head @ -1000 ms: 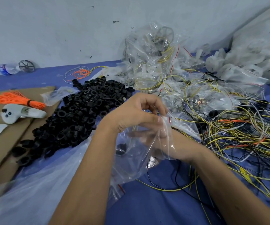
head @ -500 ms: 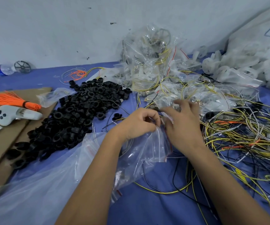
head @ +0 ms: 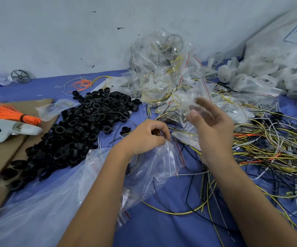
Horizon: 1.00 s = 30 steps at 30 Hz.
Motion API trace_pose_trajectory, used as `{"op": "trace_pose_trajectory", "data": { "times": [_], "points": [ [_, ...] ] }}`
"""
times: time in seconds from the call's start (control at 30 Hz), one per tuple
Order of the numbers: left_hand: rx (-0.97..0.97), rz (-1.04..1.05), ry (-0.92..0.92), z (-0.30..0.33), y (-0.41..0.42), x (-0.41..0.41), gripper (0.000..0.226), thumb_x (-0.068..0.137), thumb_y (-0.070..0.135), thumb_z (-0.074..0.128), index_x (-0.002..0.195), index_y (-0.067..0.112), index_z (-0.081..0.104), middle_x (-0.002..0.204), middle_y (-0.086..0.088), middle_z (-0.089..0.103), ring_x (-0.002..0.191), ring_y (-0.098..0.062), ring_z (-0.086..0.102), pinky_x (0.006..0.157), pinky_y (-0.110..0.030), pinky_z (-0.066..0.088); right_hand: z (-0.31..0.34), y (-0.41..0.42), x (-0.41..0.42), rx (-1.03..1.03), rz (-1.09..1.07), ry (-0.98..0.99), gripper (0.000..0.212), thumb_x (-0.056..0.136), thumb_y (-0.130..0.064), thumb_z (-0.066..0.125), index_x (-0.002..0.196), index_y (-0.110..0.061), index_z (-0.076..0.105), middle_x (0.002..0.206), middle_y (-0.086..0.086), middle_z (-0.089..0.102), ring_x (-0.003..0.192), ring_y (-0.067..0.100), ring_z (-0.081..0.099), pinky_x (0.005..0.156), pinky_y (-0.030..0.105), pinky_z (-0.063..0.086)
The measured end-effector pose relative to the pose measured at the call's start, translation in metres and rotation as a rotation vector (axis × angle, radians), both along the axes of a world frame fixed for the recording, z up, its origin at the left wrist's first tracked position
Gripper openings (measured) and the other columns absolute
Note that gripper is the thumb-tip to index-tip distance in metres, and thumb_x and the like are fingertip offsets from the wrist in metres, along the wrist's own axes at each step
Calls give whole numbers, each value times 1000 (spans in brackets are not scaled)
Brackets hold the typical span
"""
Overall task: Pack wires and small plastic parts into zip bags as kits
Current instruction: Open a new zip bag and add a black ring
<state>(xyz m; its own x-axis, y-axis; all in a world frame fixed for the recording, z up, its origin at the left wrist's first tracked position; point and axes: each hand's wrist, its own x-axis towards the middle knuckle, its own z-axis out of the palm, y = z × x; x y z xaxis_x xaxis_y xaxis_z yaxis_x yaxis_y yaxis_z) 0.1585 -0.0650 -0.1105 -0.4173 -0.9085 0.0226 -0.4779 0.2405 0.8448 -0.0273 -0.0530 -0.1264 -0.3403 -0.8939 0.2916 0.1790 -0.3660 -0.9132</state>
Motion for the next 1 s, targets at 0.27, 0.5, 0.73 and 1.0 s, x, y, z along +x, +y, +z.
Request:
{"op": "trace_pose_trajectory", "data": {
  "times": [0.27,0.5,0.73,1.0],
  "points": [
    [-17,122,279,-6,-7,-5,29,84,32,78,109,36,64,105,16,68,95,-15,67,84,-35,60,9,1,-2,87,459,-681,20,77,3,68,92,-7,78,90,7,69,77,12,69,74,20,58],
    [-100,216,451,-2,-7,-7,12,87,12,81,93,10,71,77,-4,74,62,-14,67,58,-22,52,2,-1,-1,80,357,-388,35,81,-6,75,116,-12,71,99,4,73,90,15,71,83,25,56],
    [-182,338,662,1,-5,-24,11,88,-1,76,87,-4,66,65,-9,67,54,-16,61,55,-25,52,-6,6,11,-31,203,579,72,73,-19,91,137,-33,60,130,-18,61,112,8,63,96,38,55],
    [-246,246,307,5,-10,-5,18,91,0,63,85,15,73,84,-1,70,73,-14,58,68,-27,47,-2,3,6,186,27,146,17,83,-15,83,96,-16,73,83,2,73,58,8,61,55,22,51]
  ]
}}
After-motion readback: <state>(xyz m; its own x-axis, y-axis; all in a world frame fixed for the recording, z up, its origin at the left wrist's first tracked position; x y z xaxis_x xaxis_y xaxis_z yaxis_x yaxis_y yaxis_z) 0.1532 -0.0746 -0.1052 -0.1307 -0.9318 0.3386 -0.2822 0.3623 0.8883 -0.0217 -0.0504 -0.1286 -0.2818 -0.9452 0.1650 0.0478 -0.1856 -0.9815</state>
